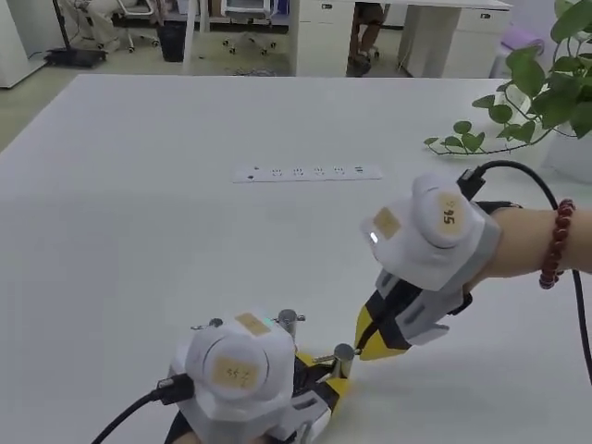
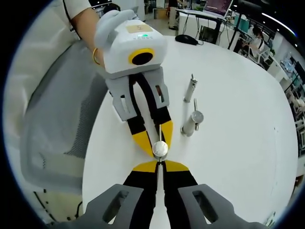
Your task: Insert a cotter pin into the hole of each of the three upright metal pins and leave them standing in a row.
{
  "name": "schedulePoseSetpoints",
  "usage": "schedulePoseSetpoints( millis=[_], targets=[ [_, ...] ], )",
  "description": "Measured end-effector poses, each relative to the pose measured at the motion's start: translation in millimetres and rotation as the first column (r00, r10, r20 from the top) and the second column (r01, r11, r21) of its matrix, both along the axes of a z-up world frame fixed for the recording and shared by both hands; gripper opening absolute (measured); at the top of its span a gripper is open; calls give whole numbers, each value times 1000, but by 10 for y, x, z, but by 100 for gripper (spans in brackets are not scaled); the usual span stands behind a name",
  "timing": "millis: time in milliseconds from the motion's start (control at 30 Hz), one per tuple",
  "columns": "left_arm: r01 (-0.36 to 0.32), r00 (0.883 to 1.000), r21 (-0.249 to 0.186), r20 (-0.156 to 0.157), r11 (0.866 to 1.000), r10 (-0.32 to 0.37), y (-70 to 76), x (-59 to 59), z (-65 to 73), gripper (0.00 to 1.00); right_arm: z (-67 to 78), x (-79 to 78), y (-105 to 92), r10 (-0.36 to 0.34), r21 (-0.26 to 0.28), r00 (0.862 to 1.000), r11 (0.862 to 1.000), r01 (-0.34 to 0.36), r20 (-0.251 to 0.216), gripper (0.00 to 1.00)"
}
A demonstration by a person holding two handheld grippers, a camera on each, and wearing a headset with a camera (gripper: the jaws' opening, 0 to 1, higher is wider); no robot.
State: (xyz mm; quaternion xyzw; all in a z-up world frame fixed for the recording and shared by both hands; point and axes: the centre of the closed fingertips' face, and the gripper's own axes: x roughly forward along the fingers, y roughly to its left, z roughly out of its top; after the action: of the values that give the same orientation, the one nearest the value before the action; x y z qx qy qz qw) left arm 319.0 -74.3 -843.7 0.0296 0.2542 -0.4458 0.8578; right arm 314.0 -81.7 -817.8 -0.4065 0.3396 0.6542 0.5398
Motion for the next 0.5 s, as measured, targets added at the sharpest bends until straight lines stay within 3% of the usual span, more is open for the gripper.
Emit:
schedulePoseSetpoints(
  millis=[300,500],
  targets=[
    [3,1000,-3,-5,1000,-3,-2,-2,-3,12,-2,-2,10,-14,2,1000,1000,14,-6,5],
    [2,1000,3,-2,1000,-2,-2,-5,-10,12,18,9,63,-91,29,995,995,92,-38,13]
  ],
)
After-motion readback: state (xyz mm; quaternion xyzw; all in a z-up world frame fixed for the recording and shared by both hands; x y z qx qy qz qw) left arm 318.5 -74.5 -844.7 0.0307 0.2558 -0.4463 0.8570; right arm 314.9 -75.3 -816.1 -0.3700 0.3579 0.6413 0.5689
